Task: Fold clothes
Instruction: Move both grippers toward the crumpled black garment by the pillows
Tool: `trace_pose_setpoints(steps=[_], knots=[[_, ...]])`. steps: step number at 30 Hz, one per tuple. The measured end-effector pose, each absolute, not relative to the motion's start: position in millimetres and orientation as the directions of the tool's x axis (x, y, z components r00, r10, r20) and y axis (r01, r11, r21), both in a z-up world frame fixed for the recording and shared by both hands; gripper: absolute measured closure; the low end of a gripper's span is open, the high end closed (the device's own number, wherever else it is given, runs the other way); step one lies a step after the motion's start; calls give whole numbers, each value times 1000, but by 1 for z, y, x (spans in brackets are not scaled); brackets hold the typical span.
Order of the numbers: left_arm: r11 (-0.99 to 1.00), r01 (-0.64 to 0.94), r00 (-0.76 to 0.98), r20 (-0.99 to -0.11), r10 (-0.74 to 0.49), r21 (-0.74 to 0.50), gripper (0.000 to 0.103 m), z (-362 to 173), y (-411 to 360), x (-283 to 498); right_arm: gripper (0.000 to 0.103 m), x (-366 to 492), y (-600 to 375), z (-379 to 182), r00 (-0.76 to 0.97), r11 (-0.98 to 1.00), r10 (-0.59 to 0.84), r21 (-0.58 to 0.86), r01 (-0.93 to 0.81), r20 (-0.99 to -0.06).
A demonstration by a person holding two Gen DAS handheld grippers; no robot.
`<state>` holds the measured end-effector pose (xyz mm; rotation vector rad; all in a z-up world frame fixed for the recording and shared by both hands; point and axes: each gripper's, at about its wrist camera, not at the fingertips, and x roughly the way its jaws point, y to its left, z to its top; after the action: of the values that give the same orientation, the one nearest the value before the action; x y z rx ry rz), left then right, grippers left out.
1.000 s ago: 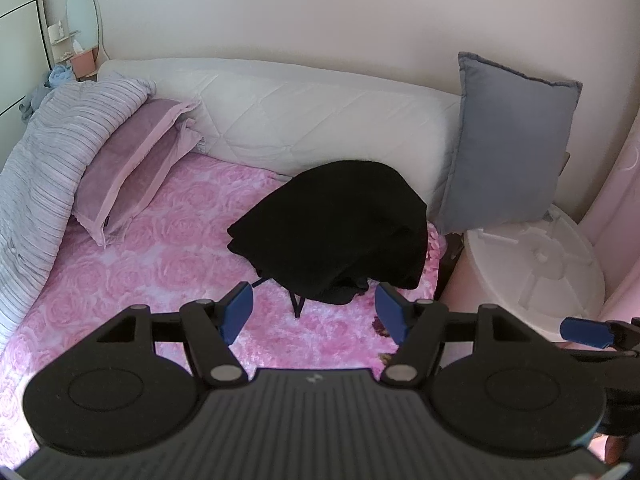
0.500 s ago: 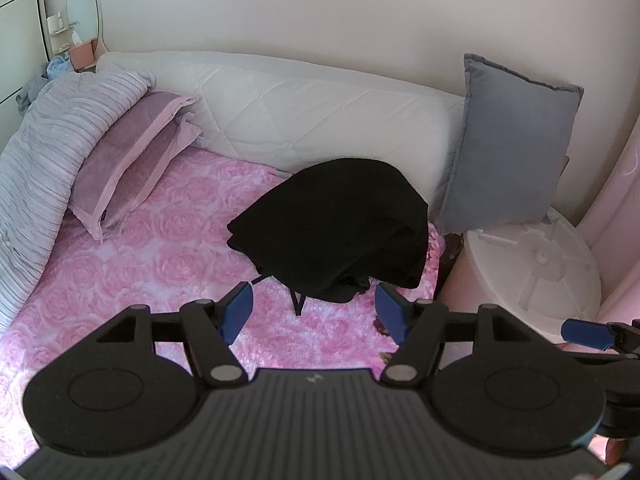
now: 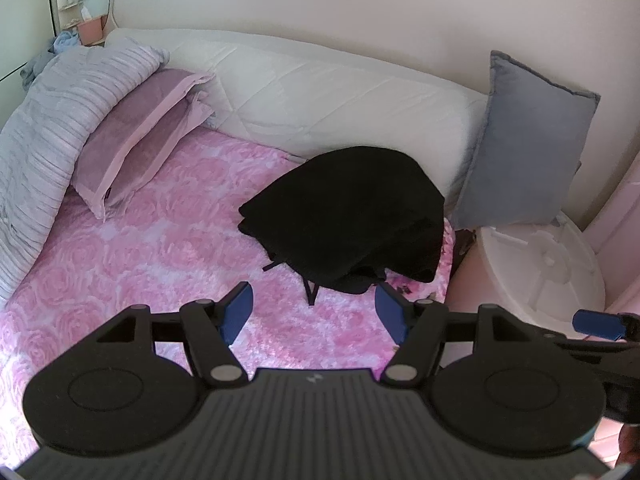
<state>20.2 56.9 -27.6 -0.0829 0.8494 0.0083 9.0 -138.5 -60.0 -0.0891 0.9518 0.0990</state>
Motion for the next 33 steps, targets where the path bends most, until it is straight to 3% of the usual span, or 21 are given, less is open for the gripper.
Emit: trace_pose_setpoints(steps=[33], knots=[[986, -142, 660, -750, 28, -87, 39, -33, 114, 41, 34, 48, -85, -69, 573, 980, 57, -63, -186, -818]])
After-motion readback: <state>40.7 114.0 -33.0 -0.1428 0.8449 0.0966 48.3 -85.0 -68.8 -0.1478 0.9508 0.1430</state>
